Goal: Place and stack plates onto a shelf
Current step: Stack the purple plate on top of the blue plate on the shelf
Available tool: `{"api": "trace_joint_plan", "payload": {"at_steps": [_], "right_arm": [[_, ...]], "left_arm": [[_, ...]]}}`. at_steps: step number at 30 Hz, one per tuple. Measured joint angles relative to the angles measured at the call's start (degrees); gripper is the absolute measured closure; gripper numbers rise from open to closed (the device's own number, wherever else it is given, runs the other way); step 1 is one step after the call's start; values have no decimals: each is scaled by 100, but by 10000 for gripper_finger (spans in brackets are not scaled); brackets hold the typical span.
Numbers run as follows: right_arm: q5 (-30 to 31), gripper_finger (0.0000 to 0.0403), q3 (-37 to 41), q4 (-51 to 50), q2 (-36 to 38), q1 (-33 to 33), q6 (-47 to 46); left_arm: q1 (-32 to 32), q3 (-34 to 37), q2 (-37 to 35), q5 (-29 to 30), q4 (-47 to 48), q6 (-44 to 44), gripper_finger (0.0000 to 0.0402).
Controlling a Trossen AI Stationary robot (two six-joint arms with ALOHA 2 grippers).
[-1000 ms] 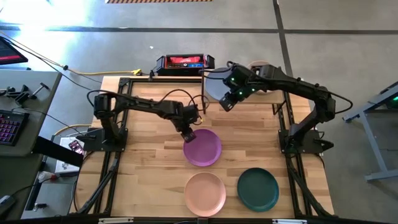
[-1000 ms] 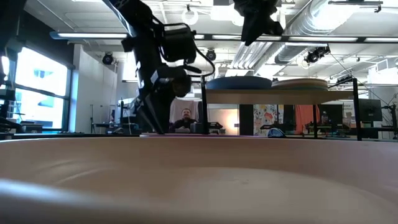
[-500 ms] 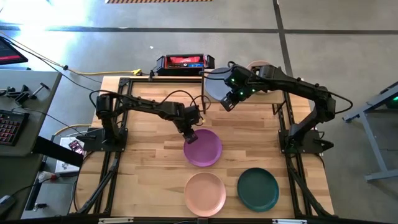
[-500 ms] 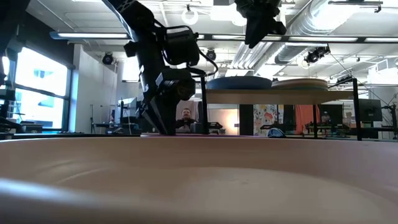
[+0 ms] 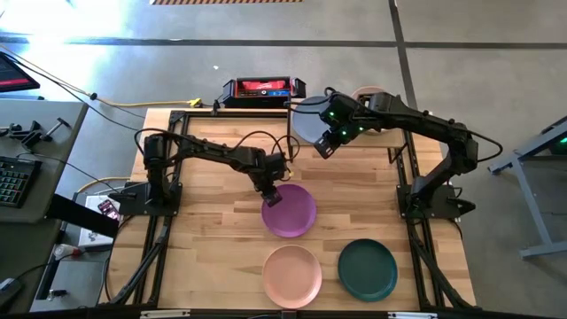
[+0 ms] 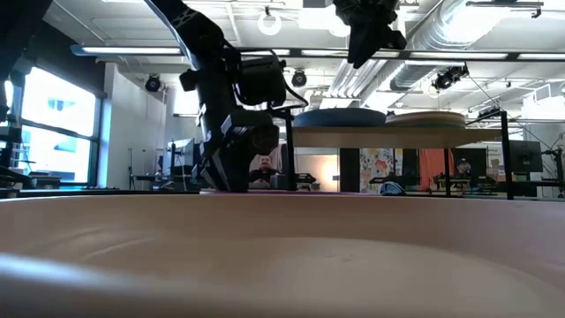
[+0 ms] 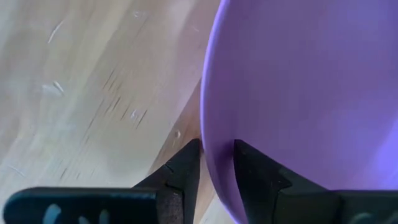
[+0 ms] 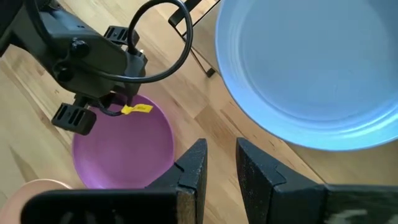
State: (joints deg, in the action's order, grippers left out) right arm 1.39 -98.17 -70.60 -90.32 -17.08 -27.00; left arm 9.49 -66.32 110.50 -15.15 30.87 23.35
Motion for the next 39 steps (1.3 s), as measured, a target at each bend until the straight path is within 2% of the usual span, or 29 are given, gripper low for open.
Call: {"api": "trace_joint_plan", "payload": {"at_steps": [12, 20, 24, 29, 39], "right_arm": [[-6, 339, 0, -12, 0, 0, 0], [138, 339, 0, -12, 0, 0, 46], [495, 339, 0, 6, 0, 0, 48], [563, 339, 0, 189, 0, -17, 232], [564, 339, 0, 979, 0, -17, 1309]], "left_arm": [[-2, 13, -183, -68, -167, -154, 395], [26, 28, -594, 80, -45, -269, 398], [110, 31, -1007, 228, -43, -271, 399], [272, 31, -1617, 543, -50, -265, 399], [756, 28, -2781, 1651, -59, -334, 399]]}}
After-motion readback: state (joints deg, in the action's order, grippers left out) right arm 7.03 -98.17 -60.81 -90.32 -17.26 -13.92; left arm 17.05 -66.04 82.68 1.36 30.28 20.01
